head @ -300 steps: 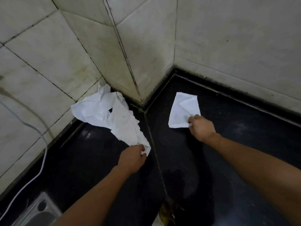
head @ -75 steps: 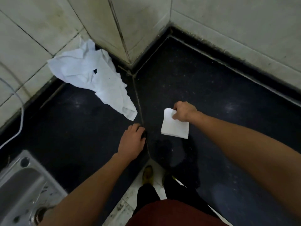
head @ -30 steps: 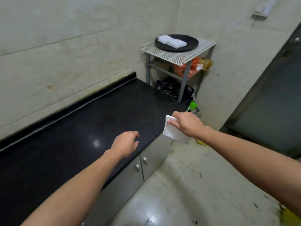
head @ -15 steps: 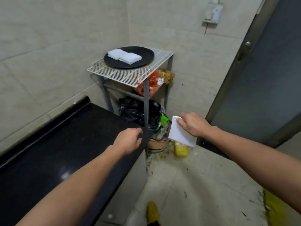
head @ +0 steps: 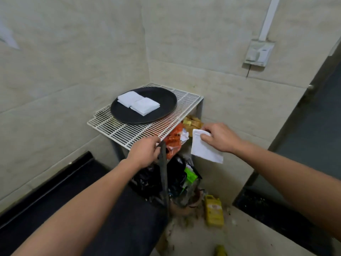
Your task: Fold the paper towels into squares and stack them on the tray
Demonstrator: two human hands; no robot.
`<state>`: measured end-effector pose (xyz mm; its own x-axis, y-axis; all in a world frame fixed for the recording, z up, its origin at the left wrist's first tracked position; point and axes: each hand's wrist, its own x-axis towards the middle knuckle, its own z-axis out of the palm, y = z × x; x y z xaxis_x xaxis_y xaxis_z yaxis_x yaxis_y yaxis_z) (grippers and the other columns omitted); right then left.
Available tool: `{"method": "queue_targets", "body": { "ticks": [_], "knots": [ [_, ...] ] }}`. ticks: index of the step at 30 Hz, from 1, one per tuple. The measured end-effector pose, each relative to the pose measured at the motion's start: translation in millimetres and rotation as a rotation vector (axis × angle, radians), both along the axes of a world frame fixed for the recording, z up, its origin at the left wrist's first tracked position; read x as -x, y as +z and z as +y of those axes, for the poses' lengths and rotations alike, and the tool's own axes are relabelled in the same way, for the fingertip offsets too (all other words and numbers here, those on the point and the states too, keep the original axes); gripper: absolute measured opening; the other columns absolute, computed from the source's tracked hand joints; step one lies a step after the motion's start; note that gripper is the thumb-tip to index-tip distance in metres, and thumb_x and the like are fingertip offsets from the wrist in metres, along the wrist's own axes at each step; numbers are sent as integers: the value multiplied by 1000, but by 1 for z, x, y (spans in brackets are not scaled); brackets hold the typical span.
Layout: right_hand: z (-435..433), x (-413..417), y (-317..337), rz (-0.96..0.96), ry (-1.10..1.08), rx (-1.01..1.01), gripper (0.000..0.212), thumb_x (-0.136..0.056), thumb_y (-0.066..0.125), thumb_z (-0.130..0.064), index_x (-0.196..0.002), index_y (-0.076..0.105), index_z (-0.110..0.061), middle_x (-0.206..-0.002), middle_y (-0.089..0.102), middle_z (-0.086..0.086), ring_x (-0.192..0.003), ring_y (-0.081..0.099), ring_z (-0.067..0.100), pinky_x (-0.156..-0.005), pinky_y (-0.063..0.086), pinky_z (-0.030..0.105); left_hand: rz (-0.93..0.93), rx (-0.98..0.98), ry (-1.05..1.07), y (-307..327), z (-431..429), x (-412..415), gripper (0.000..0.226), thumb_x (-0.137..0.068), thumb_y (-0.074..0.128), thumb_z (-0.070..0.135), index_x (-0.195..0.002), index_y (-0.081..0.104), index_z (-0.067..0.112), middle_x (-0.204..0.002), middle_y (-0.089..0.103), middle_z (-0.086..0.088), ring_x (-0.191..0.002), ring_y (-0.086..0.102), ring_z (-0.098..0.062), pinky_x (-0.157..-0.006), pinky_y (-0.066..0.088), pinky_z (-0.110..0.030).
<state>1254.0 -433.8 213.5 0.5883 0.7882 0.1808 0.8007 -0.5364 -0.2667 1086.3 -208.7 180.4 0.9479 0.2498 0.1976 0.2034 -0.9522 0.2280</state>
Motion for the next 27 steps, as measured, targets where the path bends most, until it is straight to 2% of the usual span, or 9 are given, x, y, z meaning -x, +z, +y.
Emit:
{"method": "queue_targets", "body": {
  "ticks": [4, 7, 11, 16, 18, 23, 27],
  "knots": [
    [41, -65, 8, -35, 165, -59, 20, -93, 52, -36, -97, 62, -19, -96, 69, 5, -85, 62, 28, -67, 47, 38, -43, -32, 122, 3, 25, -48, 18, -88, 57, 30, -100, 61, 17, -96, 66, -1, -91, 62, -24, -74, 50, -36],
    [77, -110, 18, -62, 272, -62, 23, -95, 48, -42, -103, 60, -25, -103, 68, 0, -90, 61, 23, -69, 45, 34, -86, 22, 265, 5, 38, -82, 20, -90, 57, 32, -106, 62, 22, -98, 66, 4, -90, 62, -17, -77, 54, -36],
    [126, -157, 37, -6, 372, -43, 24, -91, 51, -38, -108, 64, -25, -106, 68, -1, -92, 61, 20, -76, 49, 36, -104, 83, 411, 7, 45, -112, 23, -89, 60, 27, -110, 64, 18, -97, 65, 2, -87, 61, -16, -75, 53, -34],
    [192, -181, 58, 107, 520, 0, 24, -82, 58, -28, -104, 68, -23, -101, 67, -4, -89, 60, 16, -78, 51, 37, -239, 379, 632, 9, 67, -131, 24, -87, 66, 23, -110, 64, 15, -92, 64, 3, -83, 59, -10, -73, 46, -23],
    [224, -188, 66, 169, 570, -4, 25, -79, 61, -23, -103, 70, -23, -102, 67, -6, -90, 60, 13, -79, 51, 34, -267, 427, 692, 15, 84, -139, 25, -88, 66, 23, -111, 63, 16, -96, 64, 2, -87, 60, -11, -75, 47, -23],
    [290, -195, 79, 237, 619, -40, 17, -81, 67, -19, -97, 72, -19, -99, 69, -3, -93, 63, 16, -83, 51, 34, -156, 283, 711, 17, 134, -152, 30, -88, 63, 25, -116, 61, 13, -108, 63, -6, -95, 60, -20, -81, 48, -31],
    [347, -201, 91, 318, 622, -65, 9, -82, 72, -17, -90, 70, -18, -90, 67, -1, -88, 63, 18, -74, 48, 29, -123, 247, 716, 18, 183, -164, 39, -86, 63, 24, -122, 57, 11, -119, 60, -10, -104, 58, -26, -86, 46, -33]
  ]
}}
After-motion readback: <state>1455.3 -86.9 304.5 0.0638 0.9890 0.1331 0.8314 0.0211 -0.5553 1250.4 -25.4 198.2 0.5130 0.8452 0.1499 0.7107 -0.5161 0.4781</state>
